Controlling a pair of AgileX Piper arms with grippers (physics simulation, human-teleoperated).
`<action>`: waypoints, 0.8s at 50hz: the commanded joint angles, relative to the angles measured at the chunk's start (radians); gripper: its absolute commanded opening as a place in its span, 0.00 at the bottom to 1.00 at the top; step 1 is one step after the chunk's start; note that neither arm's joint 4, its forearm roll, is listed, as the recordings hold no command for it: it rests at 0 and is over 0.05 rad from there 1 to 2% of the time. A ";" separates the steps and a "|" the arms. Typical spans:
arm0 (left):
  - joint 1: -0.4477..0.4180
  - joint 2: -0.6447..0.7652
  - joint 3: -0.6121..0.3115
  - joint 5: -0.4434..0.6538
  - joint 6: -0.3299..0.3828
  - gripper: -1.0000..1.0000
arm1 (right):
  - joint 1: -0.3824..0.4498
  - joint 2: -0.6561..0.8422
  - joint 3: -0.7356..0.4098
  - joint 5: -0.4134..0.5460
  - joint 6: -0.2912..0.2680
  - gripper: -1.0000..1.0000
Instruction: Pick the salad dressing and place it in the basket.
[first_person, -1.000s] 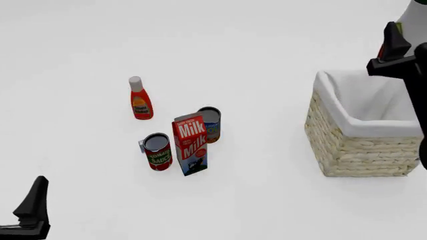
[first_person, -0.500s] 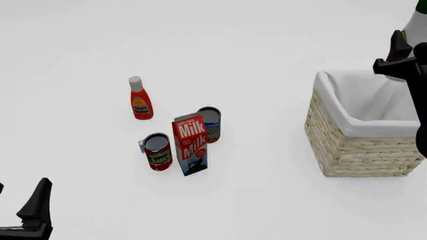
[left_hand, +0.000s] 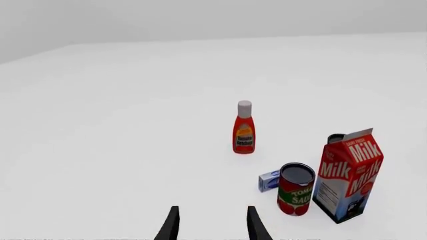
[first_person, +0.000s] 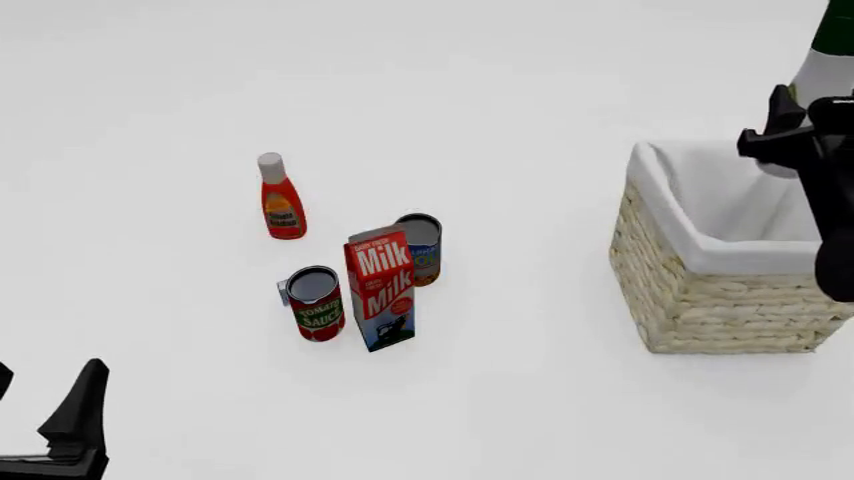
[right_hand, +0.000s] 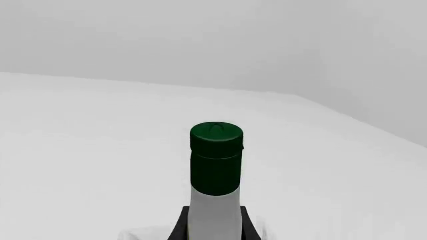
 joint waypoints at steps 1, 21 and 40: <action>0.002 0.000 0.000 0.008 -0.002 1.00 | -0.007 0.039 -0.013 0.021 0.024 0.00; 0.002 0.000 0.000 0.020 -0.008 1.00 | 0.004 0.012 -0.024 0.126 0.030 0.00; 0.006 0.000 0.000 0.025 -0.025 1.00 | 0.010 -0.068 0.004 0.204 0.055 0.00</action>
